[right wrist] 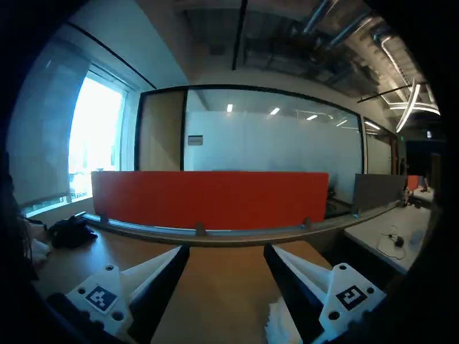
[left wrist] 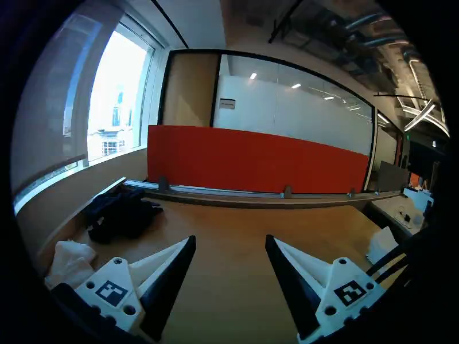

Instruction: Fold towel

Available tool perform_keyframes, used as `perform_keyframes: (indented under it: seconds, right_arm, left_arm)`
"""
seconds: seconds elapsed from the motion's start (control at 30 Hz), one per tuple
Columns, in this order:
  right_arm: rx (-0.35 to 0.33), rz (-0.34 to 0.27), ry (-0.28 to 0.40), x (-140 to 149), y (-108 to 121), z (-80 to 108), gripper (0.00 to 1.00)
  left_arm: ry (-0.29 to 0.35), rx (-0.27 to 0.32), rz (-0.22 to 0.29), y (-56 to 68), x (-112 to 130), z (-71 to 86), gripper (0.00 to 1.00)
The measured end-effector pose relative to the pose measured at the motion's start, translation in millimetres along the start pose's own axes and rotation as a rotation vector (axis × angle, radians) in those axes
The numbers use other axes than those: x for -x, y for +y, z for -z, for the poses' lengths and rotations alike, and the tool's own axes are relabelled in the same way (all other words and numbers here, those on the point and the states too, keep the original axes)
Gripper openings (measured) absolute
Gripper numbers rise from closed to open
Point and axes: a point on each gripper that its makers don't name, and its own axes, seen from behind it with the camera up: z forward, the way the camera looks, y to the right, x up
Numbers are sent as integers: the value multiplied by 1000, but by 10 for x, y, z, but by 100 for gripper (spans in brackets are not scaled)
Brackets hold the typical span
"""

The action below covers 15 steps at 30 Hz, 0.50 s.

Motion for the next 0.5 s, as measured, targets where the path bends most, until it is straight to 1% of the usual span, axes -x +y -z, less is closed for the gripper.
perform_keyframes:
  seconds: [0.07, 0.17, 0.3, 0.5]
  right_arm:
    - [-16, 7, 0, 7, -113, -13, 100]
    - [-31, 18, -6, 40, -220, -27, 100]
    - [-42, 18, -10, 71, -294, -24, 100]
    - [-56, 17, -20, 144, -392, -7, 100]
  left_arm:
    - [8, 0, 1, -6, -21, -8, 89]
    - [20, -8, -1, -38, -58, -14, 89]
    - [35, -22, -2, -84, -85, -7, 89]
    - [51, -27, 0, -132, -60, -9, 89]
